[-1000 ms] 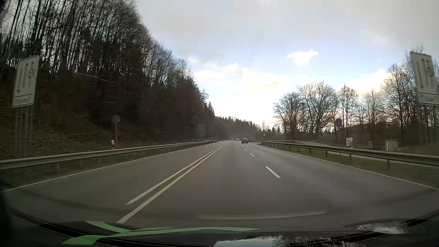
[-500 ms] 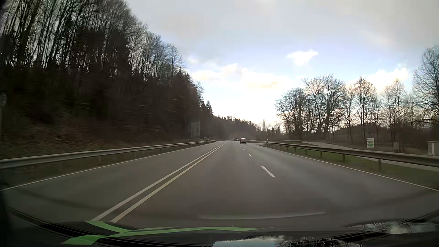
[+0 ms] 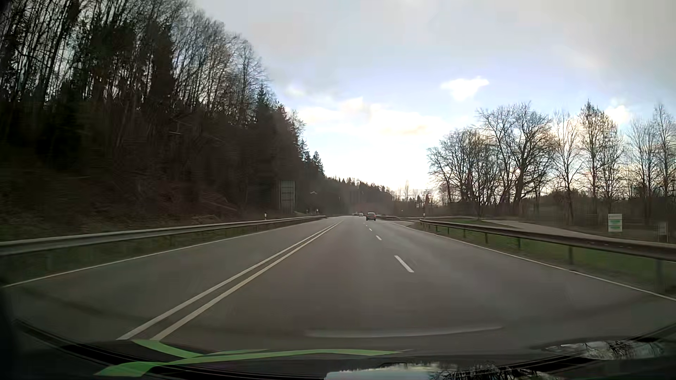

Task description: Follow the waypoints while adhering to traffic rules and regulations

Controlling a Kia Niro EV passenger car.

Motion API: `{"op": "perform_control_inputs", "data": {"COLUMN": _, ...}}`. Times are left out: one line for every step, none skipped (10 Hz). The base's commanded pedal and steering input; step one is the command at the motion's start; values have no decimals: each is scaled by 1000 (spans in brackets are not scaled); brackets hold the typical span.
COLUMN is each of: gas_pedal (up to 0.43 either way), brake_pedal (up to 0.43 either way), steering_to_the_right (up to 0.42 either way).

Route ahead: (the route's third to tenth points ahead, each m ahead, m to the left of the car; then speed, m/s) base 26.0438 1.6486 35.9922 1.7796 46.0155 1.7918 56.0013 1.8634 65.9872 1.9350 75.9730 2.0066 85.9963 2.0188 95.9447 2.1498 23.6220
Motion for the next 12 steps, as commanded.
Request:
{"op": "perform_control_inputs", "data": {"gas_pedal": 209, "brake_pedal": 0, "steering_to_the_right": 4}}
{"op": "perform_control_inputs", "data": {"gas_pedal": 209, "brake_pedal": 0, "steering_to_the_right": 3}}
{"op": "perform_control_inputs", "data": {"gas_pedal": 209, "brake_pedal": 0, "steering_to_the_right": 3}}
{"op": "perform_control_inputs", "data": {"gas_pedal": 197, "brake_pedal": 0, "steering_to_the_right": 1}}
{"op": "perform_control_inputs", "data": {"gas_pedal": 197, "brake_pedal": 0, "steering_to_the_right": 0}}
{"op": "perform_control_inputs", "data": {"gas_pedal": 197, "brake_pedal": 0, "steering_to_the_right": 0}}
{"op": "perform_control_inputs", "data": {"gas_pedal": 197, "brake_pedal": 0, "steering_to_the_right": -1}}
{"op": "perform_control_inputs", "data": {"gas_pedal": 189, "brake_pedal": 0, "steering_to_the_right": -1}}
{"op": "perform_control_inputs", "data": {"gas_pedal": 189, "brake_pedal": 0, "steering_to_the_right": -2}}
{"op": "perform_control_inputs", "data": {"gas_pedal": 189, "brake_pedal": 0, "steering_to_the_right": -2}}
{"op": "perform_control_inputs", "data": {"gas_pedal": 189, "brake_pedal": 0, "steering_to_the_right": -2}}
{"op": "perform_control_inputs", "data": {"gas_pedal": 189, "brake_pedal": 0, "steering_to_the_right": -2}}
